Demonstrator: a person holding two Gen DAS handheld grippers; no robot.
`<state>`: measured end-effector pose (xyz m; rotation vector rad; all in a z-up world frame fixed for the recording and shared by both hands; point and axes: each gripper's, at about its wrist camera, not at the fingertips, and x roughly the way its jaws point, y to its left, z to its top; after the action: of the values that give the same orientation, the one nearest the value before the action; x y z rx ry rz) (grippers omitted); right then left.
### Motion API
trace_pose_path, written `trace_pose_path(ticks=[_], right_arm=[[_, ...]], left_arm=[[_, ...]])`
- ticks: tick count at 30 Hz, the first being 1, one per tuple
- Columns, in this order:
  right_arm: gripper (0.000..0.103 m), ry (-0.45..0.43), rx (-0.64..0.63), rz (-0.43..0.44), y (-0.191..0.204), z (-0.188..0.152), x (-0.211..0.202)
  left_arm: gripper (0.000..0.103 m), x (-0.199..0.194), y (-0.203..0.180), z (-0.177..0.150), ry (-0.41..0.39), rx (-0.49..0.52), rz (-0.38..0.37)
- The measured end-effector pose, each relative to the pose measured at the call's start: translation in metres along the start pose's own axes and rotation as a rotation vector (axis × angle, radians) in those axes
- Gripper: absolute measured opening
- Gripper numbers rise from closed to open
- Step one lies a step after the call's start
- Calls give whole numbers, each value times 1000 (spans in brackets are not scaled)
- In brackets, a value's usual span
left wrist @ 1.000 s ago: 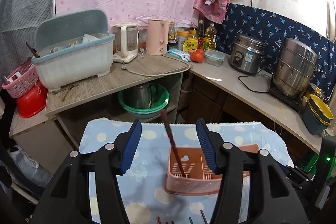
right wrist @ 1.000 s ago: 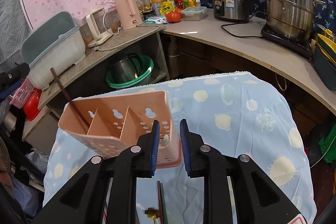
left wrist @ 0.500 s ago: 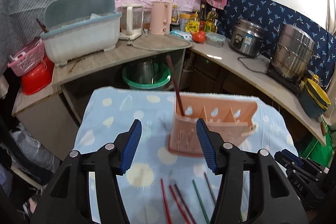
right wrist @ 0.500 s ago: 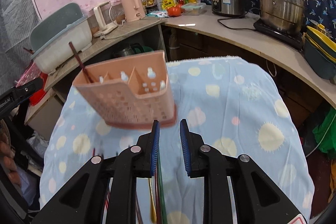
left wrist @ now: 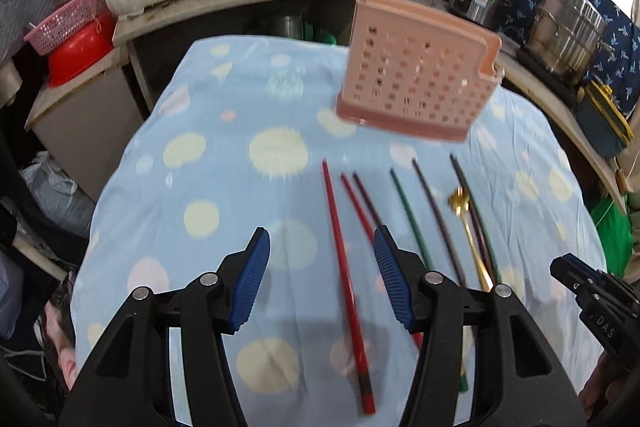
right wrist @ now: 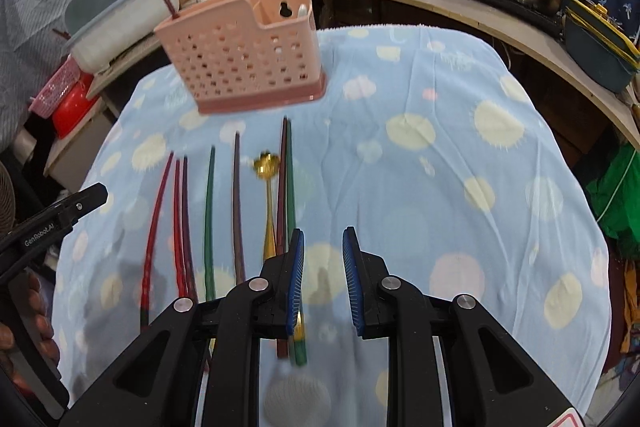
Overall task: Organize utensils
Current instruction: 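Open both grippers and withdraw them from the pink holder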
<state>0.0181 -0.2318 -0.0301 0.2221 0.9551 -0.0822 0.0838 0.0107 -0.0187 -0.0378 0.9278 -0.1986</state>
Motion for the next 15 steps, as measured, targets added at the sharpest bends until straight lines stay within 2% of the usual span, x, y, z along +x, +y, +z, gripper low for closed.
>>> trace_pose_path(ticks=[8,15], right_arm=[[21,58,4,10,3,-40,6],[21,67,-13,20,9,-51,7]], left_arm=[[51,-1,-3,-49,59,15,3],[51,-4,-13,-70,79,38,-13]])
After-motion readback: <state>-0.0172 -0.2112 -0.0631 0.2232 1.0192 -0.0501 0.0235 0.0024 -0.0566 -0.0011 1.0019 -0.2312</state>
